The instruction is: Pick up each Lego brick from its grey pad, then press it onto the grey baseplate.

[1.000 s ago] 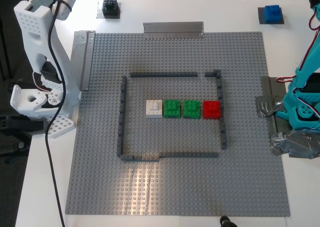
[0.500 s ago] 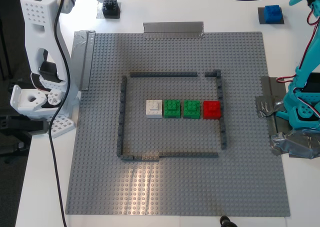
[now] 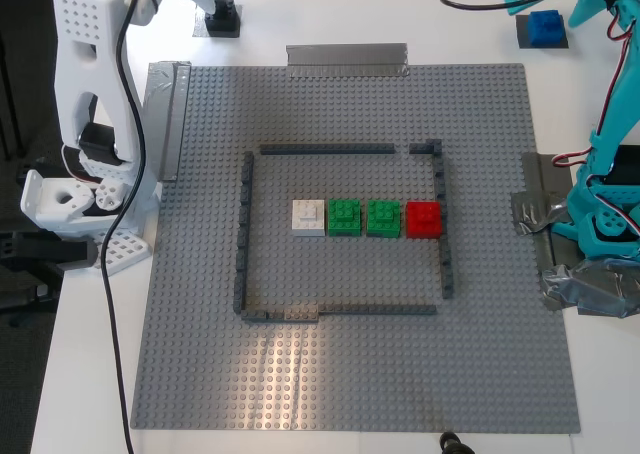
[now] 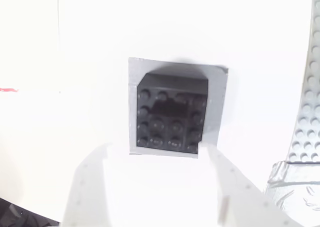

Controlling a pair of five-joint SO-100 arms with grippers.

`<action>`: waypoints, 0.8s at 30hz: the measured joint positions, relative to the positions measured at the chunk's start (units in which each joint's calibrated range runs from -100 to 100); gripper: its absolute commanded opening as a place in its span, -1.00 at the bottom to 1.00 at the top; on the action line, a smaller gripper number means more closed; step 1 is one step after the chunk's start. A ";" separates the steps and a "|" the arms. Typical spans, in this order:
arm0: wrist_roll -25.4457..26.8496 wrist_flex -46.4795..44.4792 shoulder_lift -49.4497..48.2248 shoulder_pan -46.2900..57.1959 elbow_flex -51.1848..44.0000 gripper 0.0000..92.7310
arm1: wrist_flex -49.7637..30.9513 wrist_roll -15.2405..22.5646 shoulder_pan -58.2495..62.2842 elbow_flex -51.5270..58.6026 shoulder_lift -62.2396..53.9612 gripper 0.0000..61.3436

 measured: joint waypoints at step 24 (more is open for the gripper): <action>1.36 -3.22 3.63 -1.70 0.00 -0.51 | -2.09 -0.20 1.64 -0.87 1.81 -0.29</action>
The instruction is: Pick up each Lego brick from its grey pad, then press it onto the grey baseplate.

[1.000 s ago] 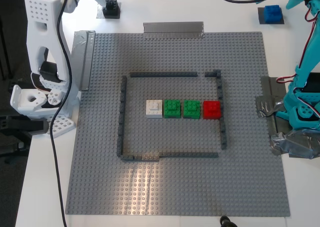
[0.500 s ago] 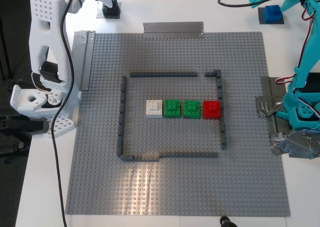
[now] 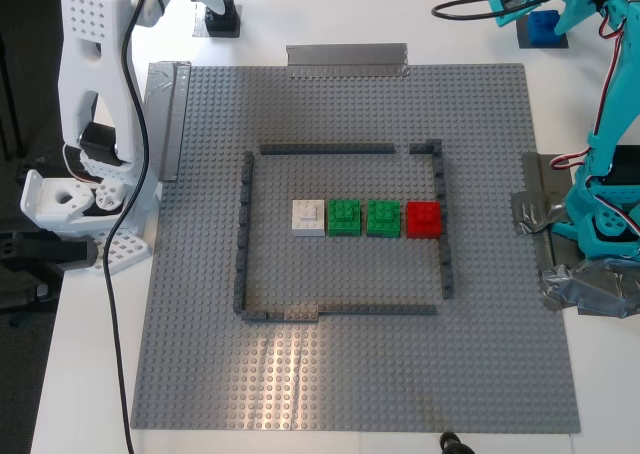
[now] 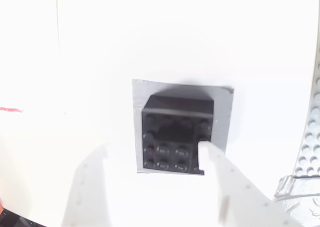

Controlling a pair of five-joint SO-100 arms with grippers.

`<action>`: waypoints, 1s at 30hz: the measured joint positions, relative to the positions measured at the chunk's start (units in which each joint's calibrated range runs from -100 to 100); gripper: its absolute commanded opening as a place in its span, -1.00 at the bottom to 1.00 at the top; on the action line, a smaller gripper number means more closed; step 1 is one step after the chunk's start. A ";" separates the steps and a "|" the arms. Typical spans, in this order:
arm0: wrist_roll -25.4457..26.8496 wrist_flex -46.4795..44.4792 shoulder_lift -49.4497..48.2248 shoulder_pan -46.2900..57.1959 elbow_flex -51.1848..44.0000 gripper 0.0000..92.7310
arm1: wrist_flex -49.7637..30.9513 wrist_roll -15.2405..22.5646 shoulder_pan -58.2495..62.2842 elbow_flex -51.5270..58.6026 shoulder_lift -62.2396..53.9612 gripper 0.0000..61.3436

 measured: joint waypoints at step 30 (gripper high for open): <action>-2.56 -1.04 0.17 0.00 0.00 -0.97 | 0.00 0.20 -1.45 0.00 1.30 -0.51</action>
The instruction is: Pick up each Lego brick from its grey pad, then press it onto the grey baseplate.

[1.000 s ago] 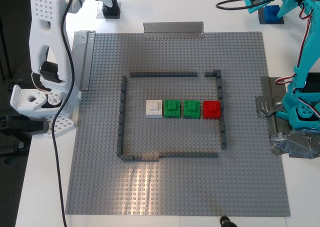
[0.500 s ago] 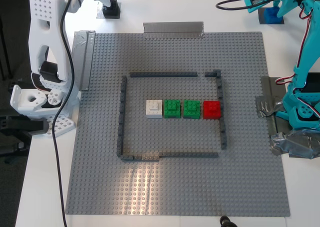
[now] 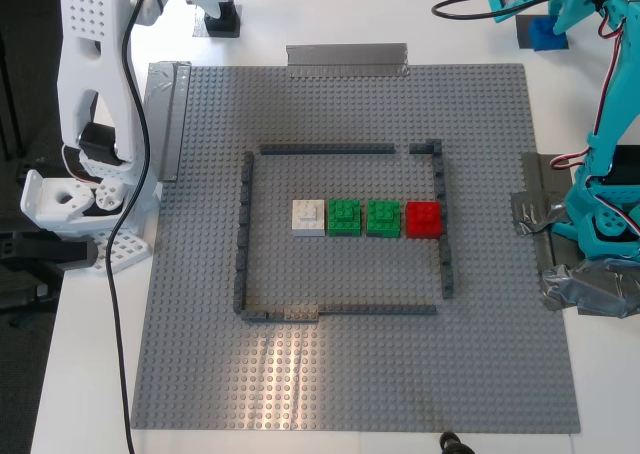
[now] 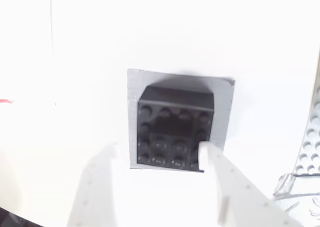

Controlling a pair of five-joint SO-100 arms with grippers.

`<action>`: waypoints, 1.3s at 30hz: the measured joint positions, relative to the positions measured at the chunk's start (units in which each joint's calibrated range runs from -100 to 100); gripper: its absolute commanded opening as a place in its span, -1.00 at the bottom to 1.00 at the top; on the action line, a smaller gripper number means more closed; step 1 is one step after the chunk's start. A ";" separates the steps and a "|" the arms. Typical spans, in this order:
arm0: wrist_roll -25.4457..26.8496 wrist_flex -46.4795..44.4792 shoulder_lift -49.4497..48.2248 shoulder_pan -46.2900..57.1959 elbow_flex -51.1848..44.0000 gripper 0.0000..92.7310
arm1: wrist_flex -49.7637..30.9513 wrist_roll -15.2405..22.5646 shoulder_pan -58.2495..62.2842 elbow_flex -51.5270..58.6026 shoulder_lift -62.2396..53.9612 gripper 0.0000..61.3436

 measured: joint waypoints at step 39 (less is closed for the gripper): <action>7.47 18.17 -40.91 -31.67 16.00 -1.00 | 6.44 -5.91 4.82 2.80 -17.70 -0.99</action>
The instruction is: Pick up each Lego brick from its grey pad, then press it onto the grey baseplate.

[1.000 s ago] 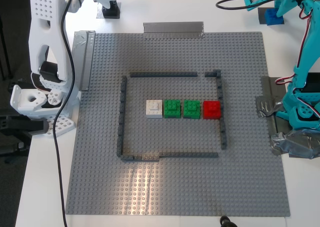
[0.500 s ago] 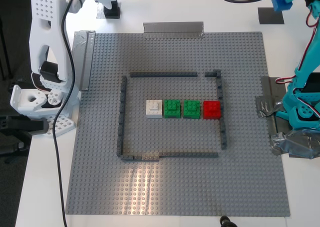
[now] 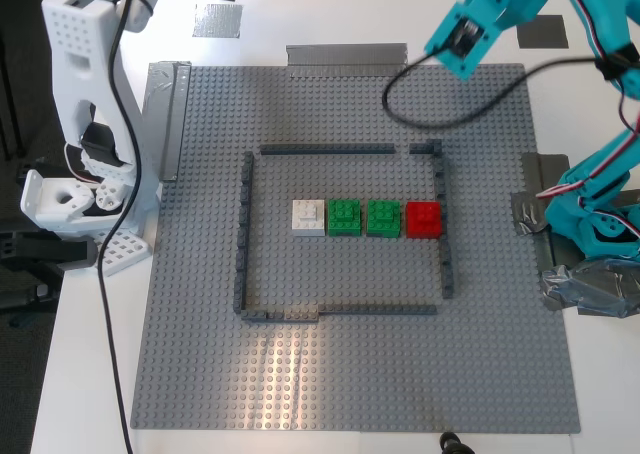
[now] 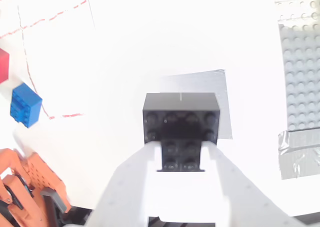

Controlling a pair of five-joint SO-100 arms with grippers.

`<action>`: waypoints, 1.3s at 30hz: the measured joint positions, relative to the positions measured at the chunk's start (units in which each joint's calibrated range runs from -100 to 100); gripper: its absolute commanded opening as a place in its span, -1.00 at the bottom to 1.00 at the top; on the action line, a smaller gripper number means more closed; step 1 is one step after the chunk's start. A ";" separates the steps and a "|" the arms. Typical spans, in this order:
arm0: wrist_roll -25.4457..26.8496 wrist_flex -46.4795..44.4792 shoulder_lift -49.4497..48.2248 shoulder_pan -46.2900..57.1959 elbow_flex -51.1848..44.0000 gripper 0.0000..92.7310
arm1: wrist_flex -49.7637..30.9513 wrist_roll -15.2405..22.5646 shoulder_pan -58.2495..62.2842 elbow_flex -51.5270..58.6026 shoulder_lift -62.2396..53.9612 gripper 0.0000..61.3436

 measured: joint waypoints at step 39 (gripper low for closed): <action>-14.37 -6.00 -10.23 -53.79 17.95 -1.00 | 9.65 -8.11 64.27 71.57 -60.28 -1.00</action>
